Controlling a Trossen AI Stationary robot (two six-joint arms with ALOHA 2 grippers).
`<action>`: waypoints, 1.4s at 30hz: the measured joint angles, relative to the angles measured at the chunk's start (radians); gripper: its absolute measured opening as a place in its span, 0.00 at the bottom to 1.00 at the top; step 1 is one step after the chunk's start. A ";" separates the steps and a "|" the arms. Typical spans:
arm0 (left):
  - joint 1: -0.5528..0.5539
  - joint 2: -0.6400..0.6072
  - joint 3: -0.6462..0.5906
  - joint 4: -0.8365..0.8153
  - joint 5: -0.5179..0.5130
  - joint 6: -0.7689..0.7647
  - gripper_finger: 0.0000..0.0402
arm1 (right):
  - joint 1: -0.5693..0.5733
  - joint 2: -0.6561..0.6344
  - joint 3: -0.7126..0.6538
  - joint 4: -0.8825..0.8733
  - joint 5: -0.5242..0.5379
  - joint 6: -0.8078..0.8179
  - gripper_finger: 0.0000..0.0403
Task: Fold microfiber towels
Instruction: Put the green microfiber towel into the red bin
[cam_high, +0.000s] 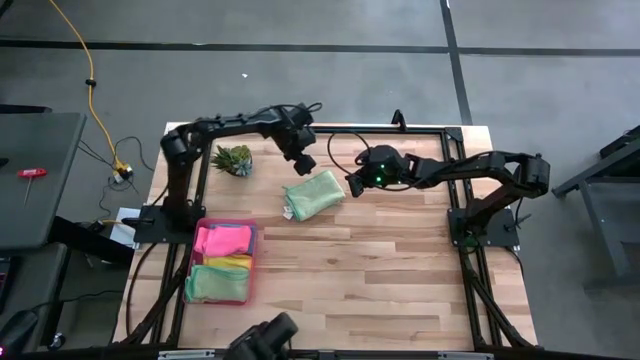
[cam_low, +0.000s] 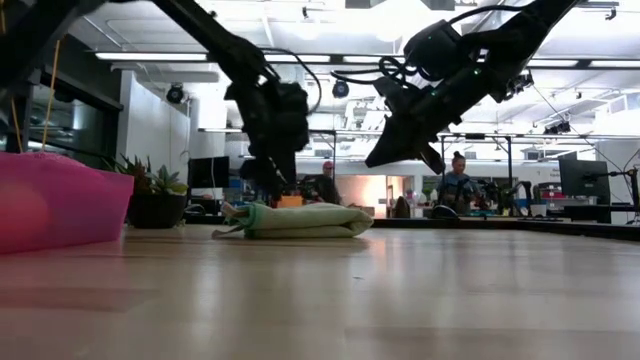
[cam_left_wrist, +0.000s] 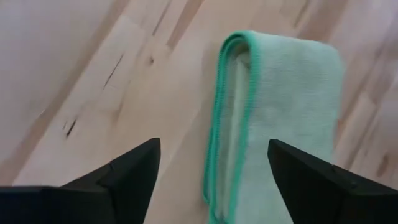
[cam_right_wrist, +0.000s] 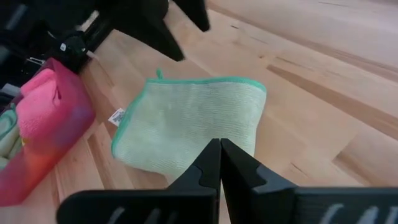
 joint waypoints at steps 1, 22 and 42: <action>0.000 0.026 0.023 -0.018 0.001 0.004 0.72 | 0.003 0.000 0.000 0.000 -0.001 0.000 0.00; -0.058 0.116 0.043 -0.022 0.053 -0.017 0.74 | 0.066 -0.074 0.000 -0.045 -0.072 -0.036 0.00; -0.121 0.184 0.047 -0.040 0.082 -0.064 0.70 | 0.108 -0.384 0.000 -0.203 0.083 -0.064 0.00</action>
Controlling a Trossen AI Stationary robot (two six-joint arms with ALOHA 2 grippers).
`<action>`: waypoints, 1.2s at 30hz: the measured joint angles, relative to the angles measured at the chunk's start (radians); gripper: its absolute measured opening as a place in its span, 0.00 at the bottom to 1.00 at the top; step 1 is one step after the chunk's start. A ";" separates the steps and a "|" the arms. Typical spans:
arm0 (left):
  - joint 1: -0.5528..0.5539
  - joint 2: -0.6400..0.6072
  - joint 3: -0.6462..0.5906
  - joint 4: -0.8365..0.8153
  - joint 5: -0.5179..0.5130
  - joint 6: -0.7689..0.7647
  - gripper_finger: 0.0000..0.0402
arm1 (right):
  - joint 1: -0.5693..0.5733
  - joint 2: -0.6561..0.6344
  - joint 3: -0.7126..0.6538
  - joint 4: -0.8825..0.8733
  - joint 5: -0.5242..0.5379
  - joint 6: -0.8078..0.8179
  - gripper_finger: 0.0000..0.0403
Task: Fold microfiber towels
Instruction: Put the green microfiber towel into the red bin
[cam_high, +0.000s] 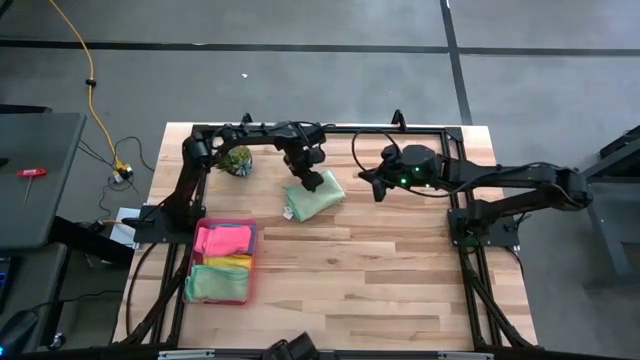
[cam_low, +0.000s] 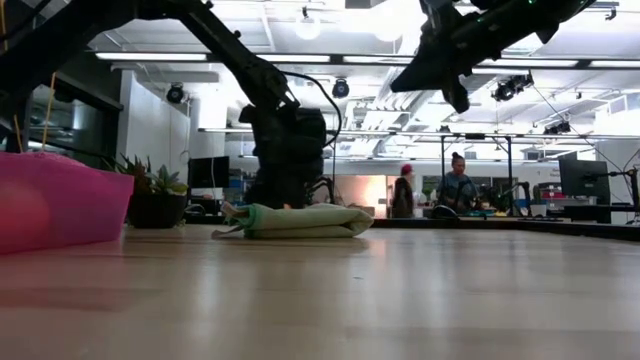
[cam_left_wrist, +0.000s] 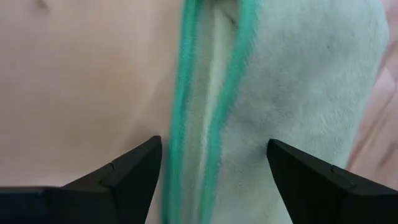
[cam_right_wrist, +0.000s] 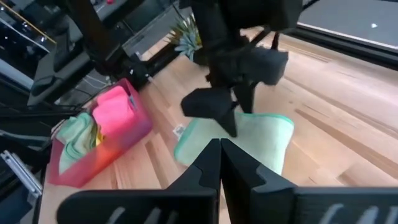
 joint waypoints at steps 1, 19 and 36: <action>-0.004 0.000 0.000 -0.013 0.011 0.000 0.69 | 0.000 -0.003 0.000 -0.002 0.001 -0.002 0.00; -0.141 0.004 -0.006 -0.102 0.029 -0.045 0.49 | -0.005 -0.004 0.000 -0.037 0.054 -0.054 0.00; -0.184 -0.275 -0.008 -0.213 -0.030 0.087 0.02 | -0.007 -0.004 0.000 -0.050 0.115 -0.097 0.00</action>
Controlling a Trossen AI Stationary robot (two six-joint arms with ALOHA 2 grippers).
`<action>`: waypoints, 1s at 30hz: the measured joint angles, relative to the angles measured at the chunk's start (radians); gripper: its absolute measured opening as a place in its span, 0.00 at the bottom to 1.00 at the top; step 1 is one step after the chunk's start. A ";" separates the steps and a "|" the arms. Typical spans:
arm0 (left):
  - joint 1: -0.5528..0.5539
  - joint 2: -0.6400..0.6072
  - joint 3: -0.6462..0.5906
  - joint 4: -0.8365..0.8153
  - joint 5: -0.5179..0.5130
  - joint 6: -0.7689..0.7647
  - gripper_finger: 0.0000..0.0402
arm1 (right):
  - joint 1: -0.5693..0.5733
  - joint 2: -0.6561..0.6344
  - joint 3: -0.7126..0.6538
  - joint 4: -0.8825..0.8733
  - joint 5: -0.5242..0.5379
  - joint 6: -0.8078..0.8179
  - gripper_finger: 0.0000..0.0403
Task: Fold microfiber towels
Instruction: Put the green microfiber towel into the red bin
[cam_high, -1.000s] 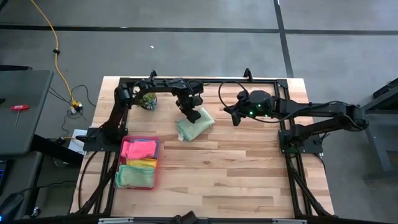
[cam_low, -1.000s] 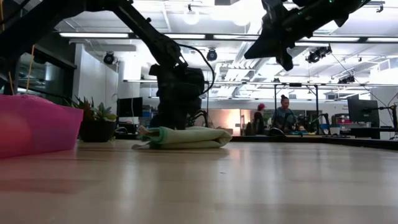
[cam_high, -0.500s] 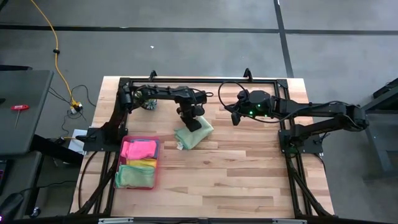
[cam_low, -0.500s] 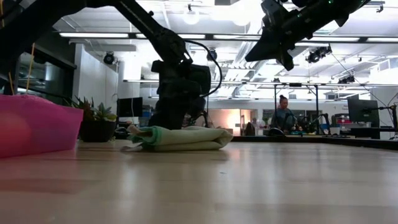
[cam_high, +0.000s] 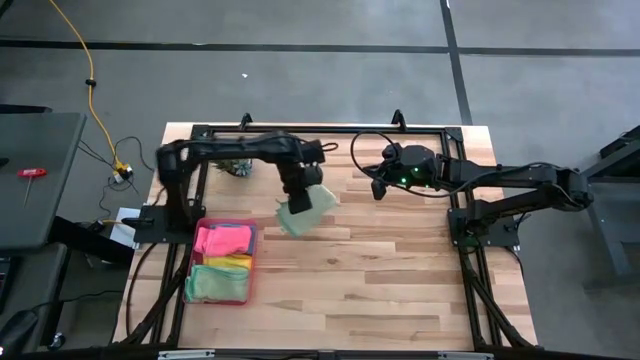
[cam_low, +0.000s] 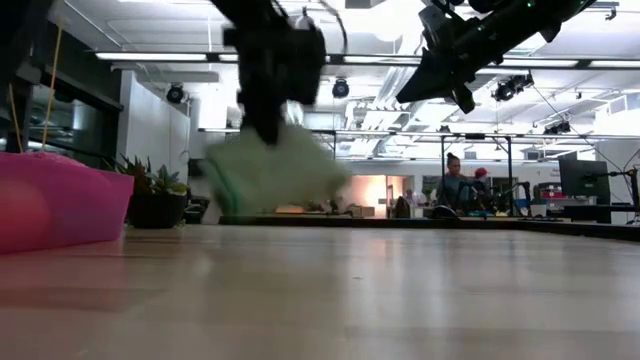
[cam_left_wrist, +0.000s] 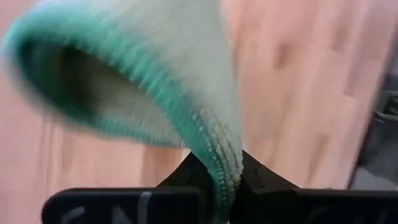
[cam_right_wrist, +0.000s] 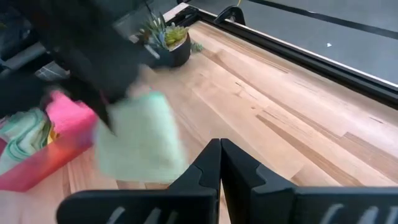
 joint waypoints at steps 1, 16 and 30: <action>0.000 -0.034 0.001 -0.015 -0.001 0.017 0.02 | -0.002 0.000 0.000 -0.002 0.000 -0.003 0.00; -0.069 -0.511 0.001 -0.526 -0.187 0.287 0.01 | -0.003 0.000 0.000 -0.001 0.000 -0.049 0.00; -0.375 -0.609 -0.225 -0.510 -0.141 0.176 0.00 | -0.009 0.000 0.000 -0.007 -0.001 -0.085 0.00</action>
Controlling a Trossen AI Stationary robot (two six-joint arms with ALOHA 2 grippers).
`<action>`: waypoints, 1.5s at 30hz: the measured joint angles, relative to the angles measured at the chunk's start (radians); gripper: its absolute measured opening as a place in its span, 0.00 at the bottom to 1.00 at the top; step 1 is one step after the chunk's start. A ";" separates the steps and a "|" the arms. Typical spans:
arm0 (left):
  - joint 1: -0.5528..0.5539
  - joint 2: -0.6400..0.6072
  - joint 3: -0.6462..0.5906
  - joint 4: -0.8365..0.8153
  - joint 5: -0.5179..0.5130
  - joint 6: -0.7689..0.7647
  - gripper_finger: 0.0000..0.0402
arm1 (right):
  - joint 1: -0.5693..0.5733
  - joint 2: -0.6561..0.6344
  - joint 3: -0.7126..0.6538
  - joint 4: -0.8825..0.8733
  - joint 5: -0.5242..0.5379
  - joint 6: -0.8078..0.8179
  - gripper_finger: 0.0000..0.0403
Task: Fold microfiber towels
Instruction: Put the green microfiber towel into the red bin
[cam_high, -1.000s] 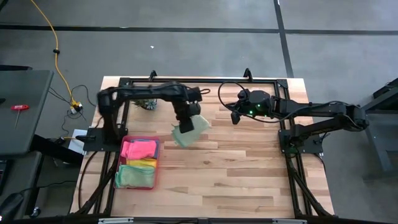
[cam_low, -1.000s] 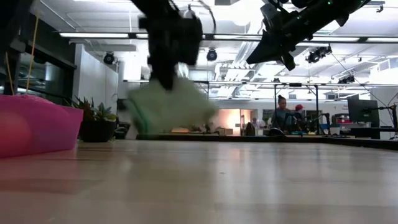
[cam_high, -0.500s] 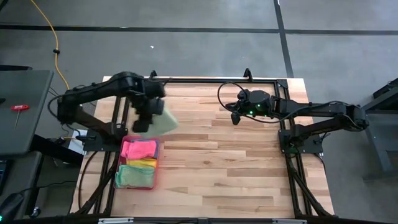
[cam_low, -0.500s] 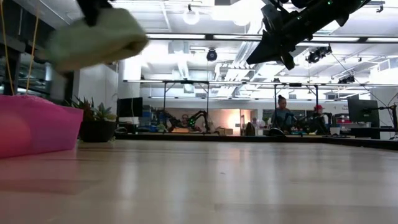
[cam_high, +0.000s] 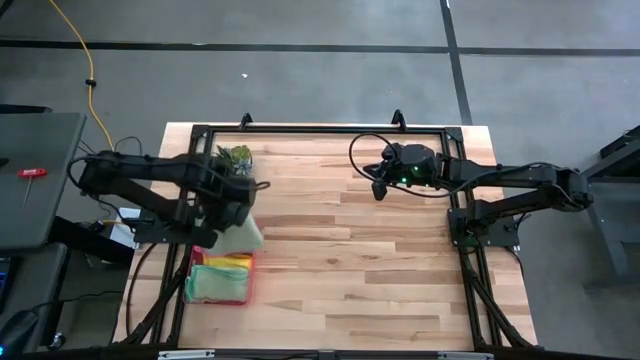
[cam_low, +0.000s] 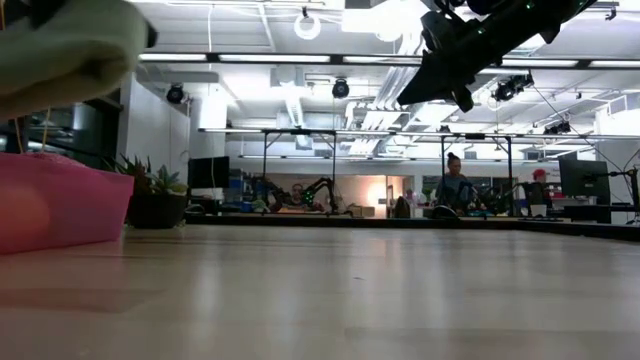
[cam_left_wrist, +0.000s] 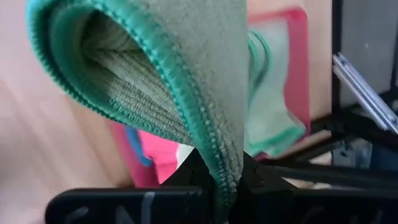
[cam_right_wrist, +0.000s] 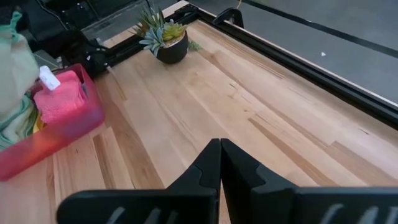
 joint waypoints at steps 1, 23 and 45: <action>-0.012 -0.014 -0.019 -0.002 0.010 -0.009 0.00 | 0.000 0.000 0.000 -0.003 0.000 0.000 0.00; -0.039 -0.014 -0.286 0.090 0.086 0.215 0.00 | 0.000 0.000 0.000 -0.026 0.016 0.034 0.00; 0.000 0.114 -0.286 0.140 0.084 0.310 0.01 | 0.000 0.000 0.000 -0.087 0.016 0.035 0.00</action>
